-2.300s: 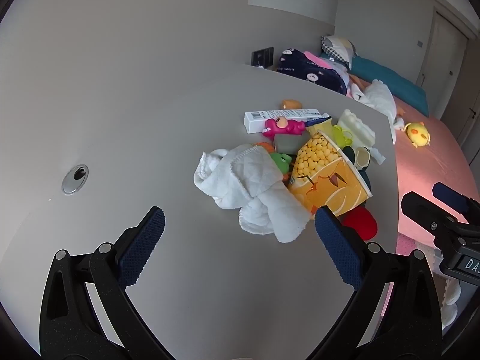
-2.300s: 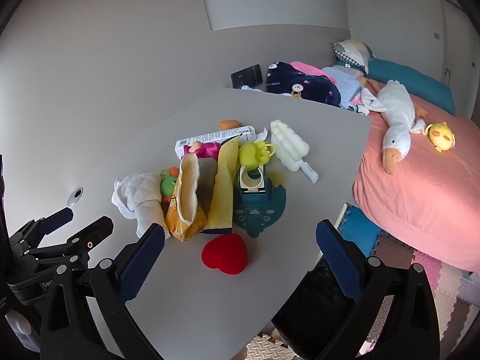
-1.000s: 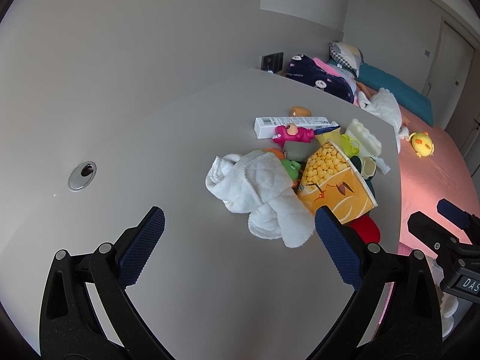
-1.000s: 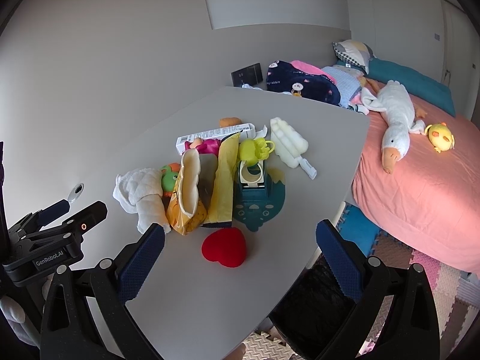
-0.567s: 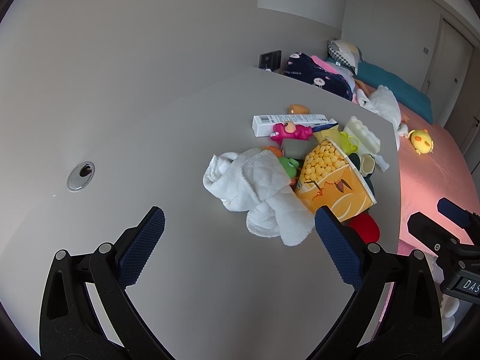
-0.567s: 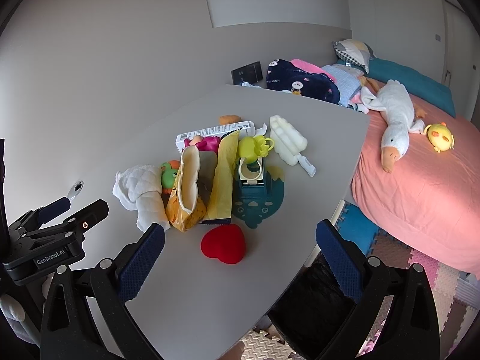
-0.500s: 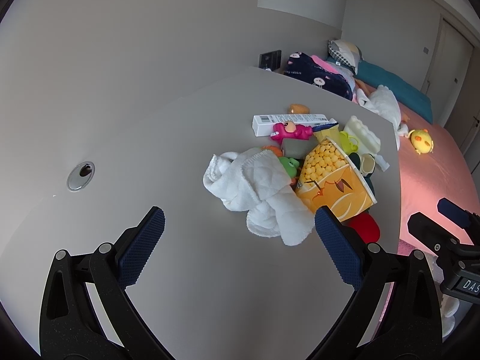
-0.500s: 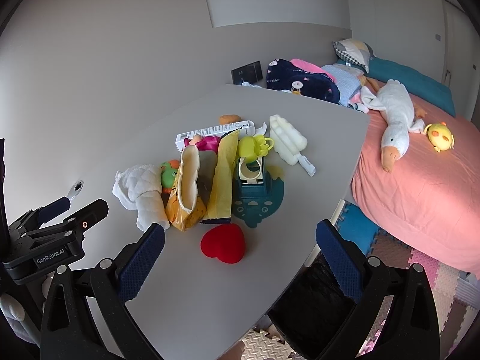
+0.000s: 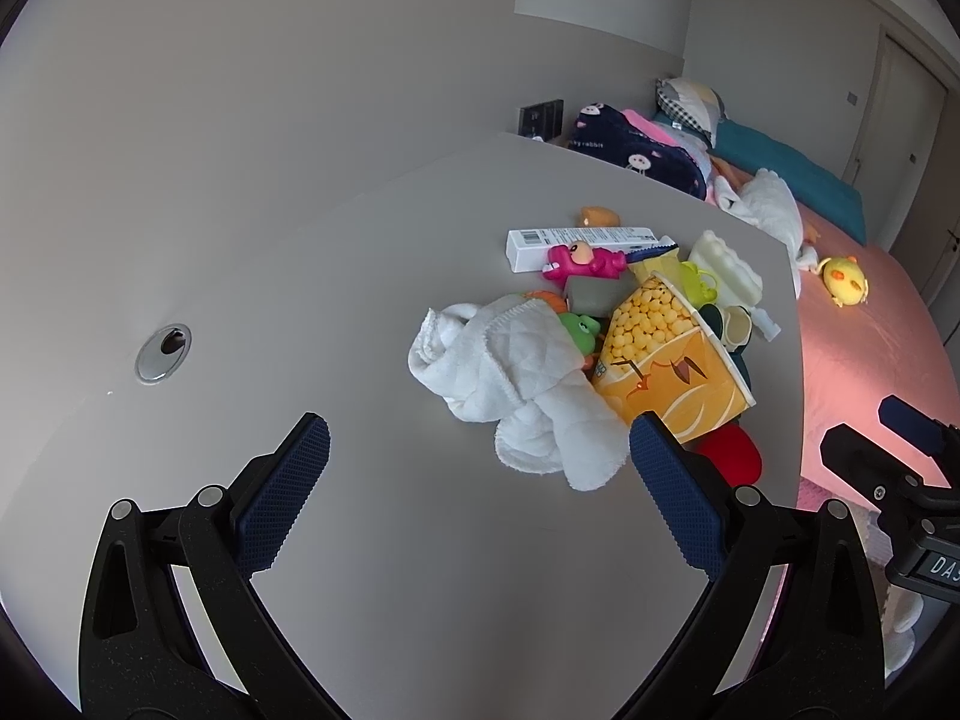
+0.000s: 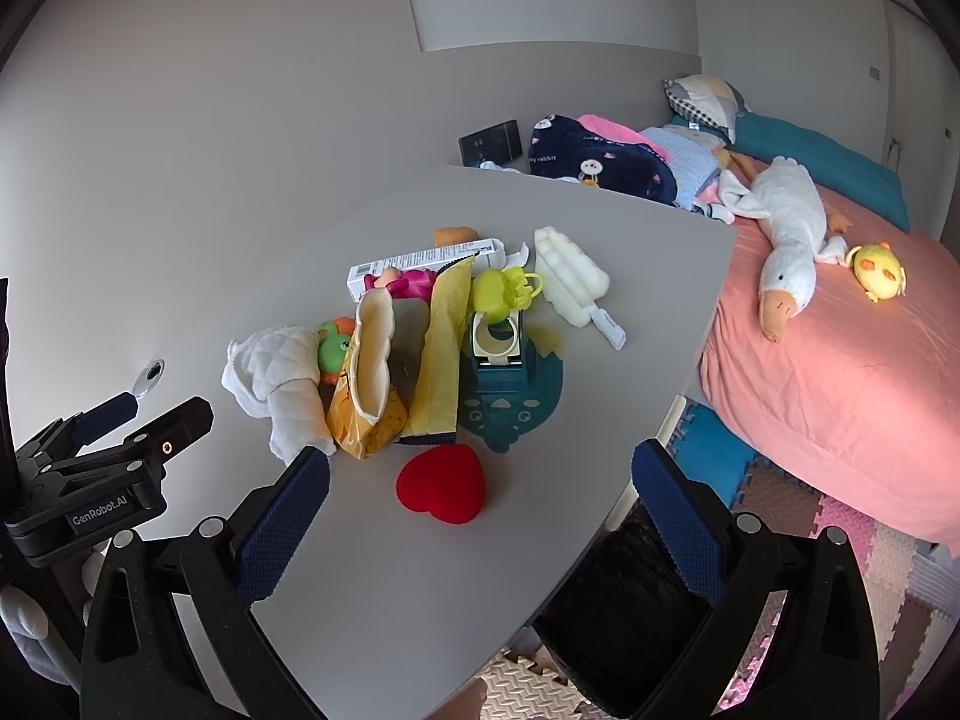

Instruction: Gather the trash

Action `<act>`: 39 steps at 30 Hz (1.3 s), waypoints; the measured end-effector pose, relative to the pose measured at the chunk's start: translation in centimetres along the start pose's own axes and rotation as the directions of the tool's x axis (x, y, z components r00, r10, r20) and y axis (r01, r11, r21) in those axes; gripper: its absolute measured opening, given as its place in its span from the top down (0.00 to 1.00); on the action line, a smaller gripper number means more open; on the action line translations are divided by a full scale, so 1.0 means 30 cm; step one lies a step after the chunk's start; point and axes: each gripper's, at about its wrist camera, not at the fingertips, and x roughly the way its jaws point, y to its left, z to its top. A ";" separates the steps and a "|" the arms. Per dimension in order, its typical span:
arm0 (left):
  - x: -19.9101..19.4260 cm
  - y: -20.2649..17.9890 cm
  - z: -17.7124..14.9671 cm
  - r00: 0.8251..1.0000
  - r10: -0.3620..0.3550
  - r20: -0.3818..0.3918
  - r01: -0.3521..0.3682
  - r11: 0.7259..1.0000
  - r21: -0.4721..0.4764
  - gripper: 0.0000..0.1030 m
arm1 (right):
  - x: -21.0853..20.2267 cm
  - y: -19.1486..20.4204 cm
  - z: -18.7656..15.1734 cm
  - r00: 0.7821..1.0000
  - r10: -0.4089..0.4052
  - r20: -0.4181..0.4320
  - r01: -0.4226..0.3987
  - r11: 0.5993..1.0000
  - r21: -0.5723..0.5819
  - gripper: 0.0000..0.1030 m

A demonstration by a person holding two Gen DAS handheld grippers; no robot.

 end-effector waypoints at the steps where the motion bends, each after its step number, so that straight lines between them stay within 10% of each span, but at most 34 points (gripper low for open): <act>1: 0.000 0.000 0.000 1.000 0.000 0.000 0.000 1.000 0.000 0.06 | -0.001 -0.002 -0.001 1.000 0.000 0.000 0.000 1.000 0.001 0.03; 39: 0.214 0.011 0.058 0.995 0.023 -0.095 -0.025 1.000 -0.013 0.06 | 0.211 0.044 -0.051 0.993 0.044 -0.110 -0.054 0.995 -0.089 0.03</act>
